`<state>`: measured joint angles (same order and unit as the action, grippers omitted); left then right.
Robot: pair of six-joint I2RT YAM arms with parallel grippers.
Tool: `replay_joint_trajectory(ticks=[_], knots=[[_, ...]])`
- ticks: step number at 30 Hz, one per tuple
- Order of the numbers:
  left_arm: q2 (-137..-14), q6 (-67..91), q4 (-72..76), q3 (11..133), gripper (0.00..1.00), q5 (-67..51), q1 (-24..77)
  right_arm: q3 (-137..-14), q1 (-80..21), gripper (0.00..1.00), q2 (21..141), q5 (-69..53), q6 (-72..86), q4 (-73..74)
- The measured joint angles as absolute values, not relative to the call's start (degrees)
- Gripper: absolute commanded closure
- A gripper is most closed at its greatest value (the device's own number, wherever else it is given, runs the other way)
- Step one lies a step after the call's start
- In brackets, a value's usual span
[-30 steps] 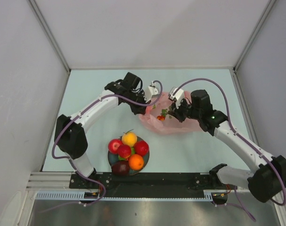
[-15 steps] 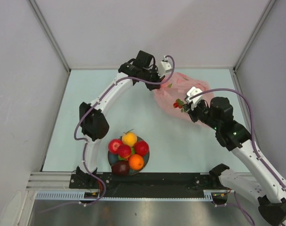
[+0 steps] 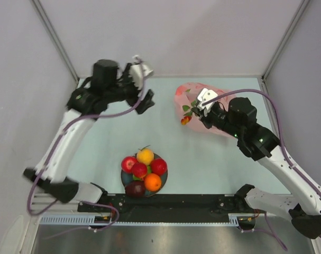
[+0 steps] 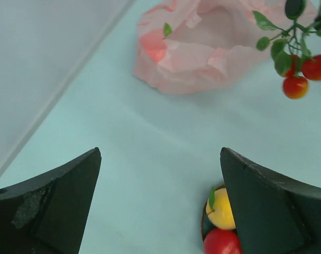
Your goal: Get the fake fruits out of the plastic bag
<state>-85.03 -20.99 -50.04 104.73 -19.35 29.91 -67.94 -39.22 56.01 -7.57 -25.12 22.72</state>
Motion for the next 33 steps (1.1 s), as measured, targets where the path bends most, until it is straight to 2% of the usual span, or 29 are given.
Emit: replay_joint_trajectory(ticks=[6,9,13,22,33], knots=[[-61.08,-20.32,-48.16,86.74,0.00,-19.90,18.55,-71.44,-45.58,1.00,61.91,-8.29,-27.16,20.67],[-55.35,-18.37,-48.71,77.45,0.00,-23.38,10.11,-71.48,-50.37,1.00,65.21,-8.54,-28.14,20.78],[-51.92,-17.30,-50.48,71.00,0.00,-25.96,2.81,-71.22,-55.07,1.00,68.01,-9.96,-28.08,21.61],[-39.35,-16.99,-51.46,67.88,0.00,-29.98,-4.99,-69.01,-63.24,1.00,74.39,-12.49,-27.57,23.90],[-39.86,-16.95,-51.07,63.07,0.00,-33.74,-5.78,-65.43,-65.25,1.00,80.47,-12.47,-27.62,24.12]])
